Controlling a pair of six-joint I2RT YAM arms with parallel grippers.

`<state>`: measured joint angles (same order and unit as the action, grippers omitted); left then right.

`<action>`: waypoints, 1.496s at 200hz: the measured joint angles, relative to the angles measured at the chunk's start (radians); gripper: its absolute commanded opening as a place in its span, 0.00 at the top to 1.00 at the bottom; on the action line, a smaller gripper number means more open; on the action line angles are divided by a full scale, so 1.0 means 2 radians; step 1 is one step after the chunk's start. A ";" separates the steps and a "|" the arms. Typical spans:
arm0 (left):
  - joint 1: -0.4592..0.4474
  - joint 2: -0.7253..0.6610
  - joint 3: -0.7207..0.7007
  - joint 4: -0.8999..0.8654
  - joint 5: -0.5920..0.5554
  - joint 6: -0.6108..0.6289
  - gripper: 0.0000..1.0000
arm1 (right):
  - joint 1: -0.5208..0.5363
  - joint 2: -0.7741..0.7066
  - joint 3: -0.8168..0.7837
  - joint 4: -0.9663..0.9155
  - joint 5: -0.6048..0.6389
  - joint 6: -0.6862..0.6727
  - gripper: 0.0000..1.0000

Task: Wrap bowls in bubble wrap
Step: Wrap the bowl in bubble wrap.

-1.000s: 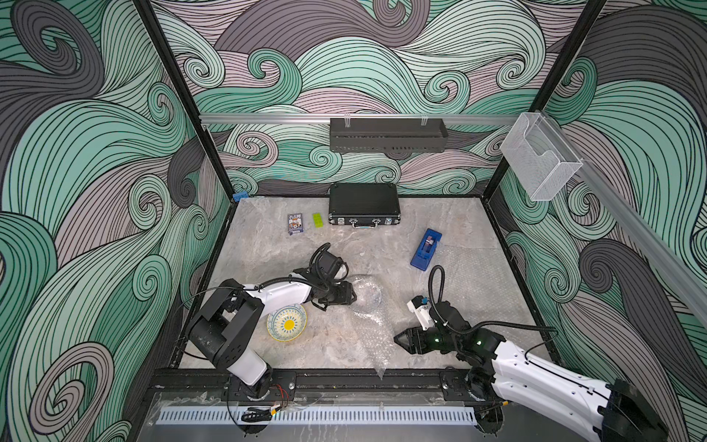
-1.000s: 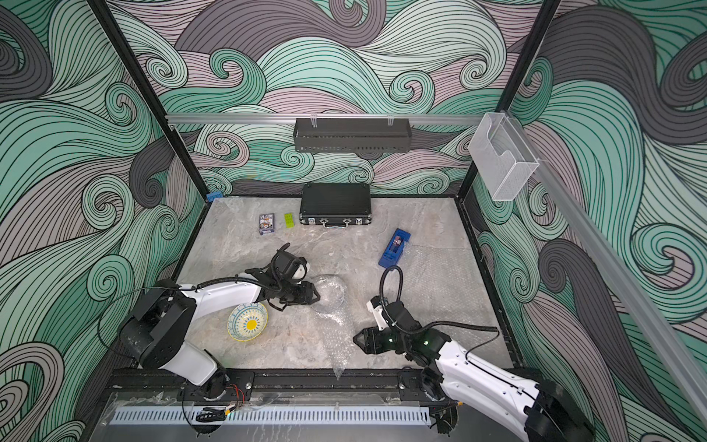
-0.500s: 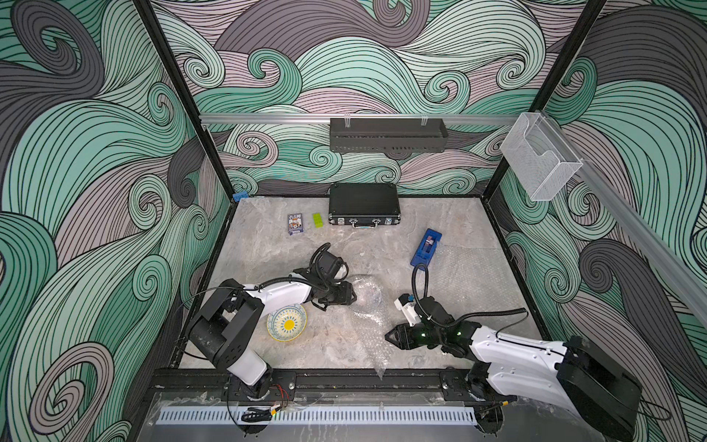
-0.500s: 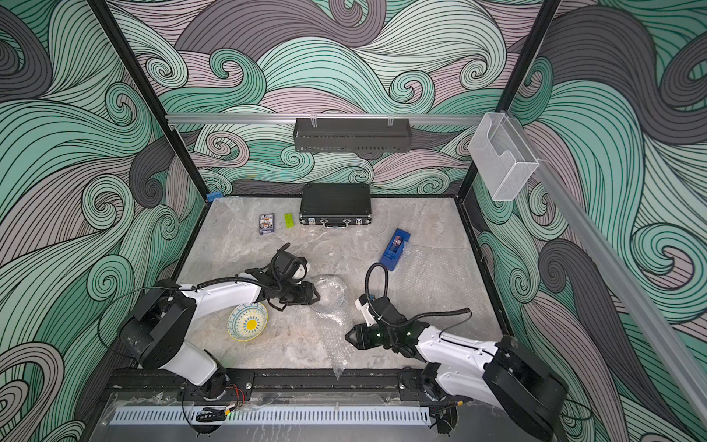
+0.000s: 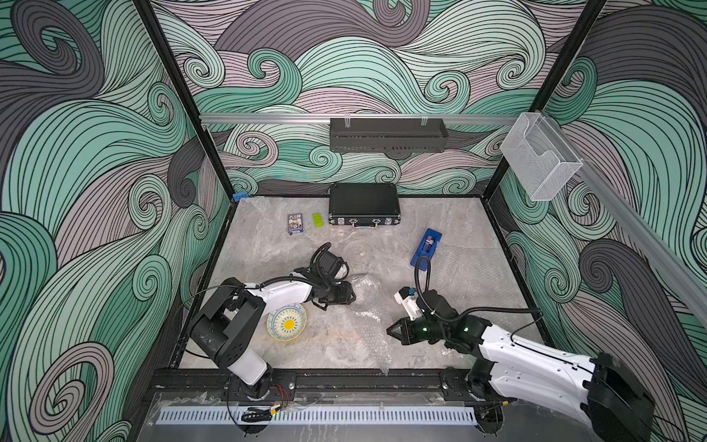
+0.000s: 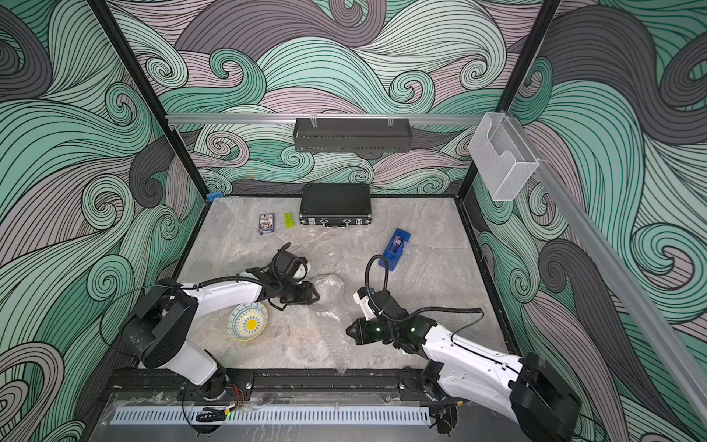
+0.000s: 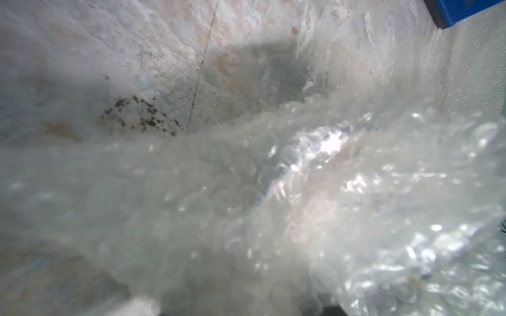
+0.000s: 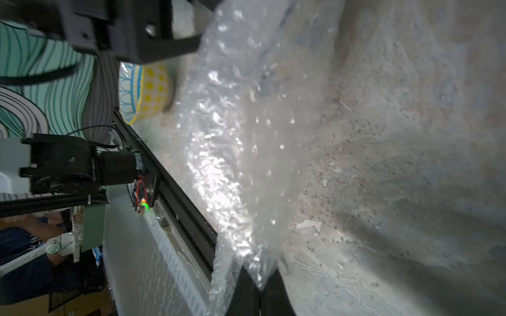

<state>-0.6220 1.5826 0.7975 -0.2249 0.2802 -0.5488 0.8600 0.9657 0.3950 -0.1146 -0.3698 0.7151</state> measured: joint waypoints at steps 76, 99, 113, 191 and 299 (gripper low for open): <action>0.000 0.000 0.000 0.000 -0.002 0.002 0.59 | 0.000 0.083 0.096 -0.037 -0.001 0.030 0.91; 0.000 0.000 0.000 0.000 -0.002 0.002 0.59 | -0.001 0.074 0.077 -0.046 0.008 0.030 0.55; 0.000 0.000 0.000 0.000 -0.002 0.002 0.59 | -0.002 0.054 0.047 -0.047 0.015 0.034 0.48; 0.000 0.000 0.000 0.000 -0.002 0.003 0.59 | -0.003 -0.054 -0.091 -0.034 0.005 0.082 0.45; 0.000 0.000 0.000 0.000 -0.001 0.003 0.59 | 0.060 -0.029 -0.120 0.072 0.004 0.179 0.52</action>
<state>-0.6224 1.5826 0.7975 -0.2249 0.2775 -0.5423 0.9791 0.9081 0.1547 0.0292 -0.3611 1.0733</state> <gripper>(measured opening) 0.413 0.496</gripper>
